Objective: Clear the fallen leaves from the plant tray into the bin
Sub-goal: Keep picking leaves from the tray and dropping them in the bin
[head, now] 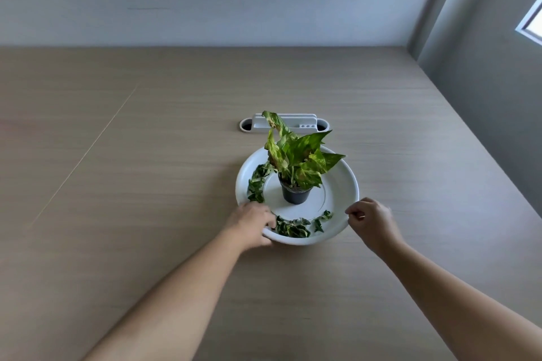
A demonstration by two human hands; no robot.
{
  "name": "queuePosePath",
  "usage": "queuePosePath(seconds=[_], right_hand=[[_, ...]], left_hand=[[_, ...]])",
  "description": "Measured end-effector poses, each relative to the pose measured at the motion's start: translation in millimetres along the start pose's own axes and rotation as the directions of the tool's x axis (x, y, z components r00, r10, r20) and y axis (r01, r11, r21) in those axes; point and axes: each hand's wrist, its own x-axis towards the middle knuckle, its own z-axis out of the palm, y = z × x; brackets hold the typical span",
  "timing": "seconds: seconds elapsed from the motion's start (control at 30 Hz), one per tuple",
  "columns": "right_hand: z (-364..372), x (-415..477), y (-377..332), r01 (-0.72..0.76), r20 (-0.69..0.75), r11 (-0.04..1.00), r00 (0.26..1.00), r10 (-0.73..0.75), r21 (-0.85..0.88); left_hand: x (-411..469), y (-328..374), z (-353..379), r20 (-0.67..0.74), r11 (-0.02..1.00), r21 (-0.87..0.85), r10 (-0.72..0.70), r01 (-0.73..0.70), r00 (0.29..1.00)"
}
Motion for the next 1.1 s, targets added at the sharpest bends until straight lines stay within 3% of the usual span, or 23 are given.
queuePosePath(seconds=[0.1,0.23,0.43,0.53,0.67,0.87,1.0,1.1], right_hand=[[1,-2,-3,0.016,-0.006,1.0,1.0,-0.016,-0.024],[1,1,-8,0.052,0.017,0.997,0.999,-0.051,-0.058],[9,26,-20,0.173,0.28,0.953,0.955,-0.101,-0.248],[17,43,-23,0.194,0.37,0.925,0.927,-0.064,-0.326],[28,56,-20,0.209,0.428,0.896,0.904,-0.024,-0.391],[38,60,-14,0.251,0.43,0.885,0.9,-0.065,-0.393],[41,63,-11,0.268,0.462,0.878,0.885,-0.062,-0.396],[39,65,-10,0.201,0.442,0.913,0.897,-0.026,-0.355]], left_hand=[[0,-35,-10,-0.007,0.997,-0.037,-0.075,0.074,0.997],[3,-22,-4,0.008,0.996,-0.049,-0.069,0.069,0.998],[11,0,-7,0.049,0.94,-0.316,-0.122,0.132,0.991],[26,23,-13,0.026,0.967,-0.237,-0.087,0.09,0.996],[41,48,-4,0.023,0.963,-0.225,-0.145,0.147,0.989],[45,60,6,-0.041,0.962,-0.205,-0.191,0.178,0.981],[47,56,12,-0.032,0.948,-0.273,-0.176,0.161,0.984],[49,54,14,0.01,0.914,-0.358,-0.201,0.191,0.98]])
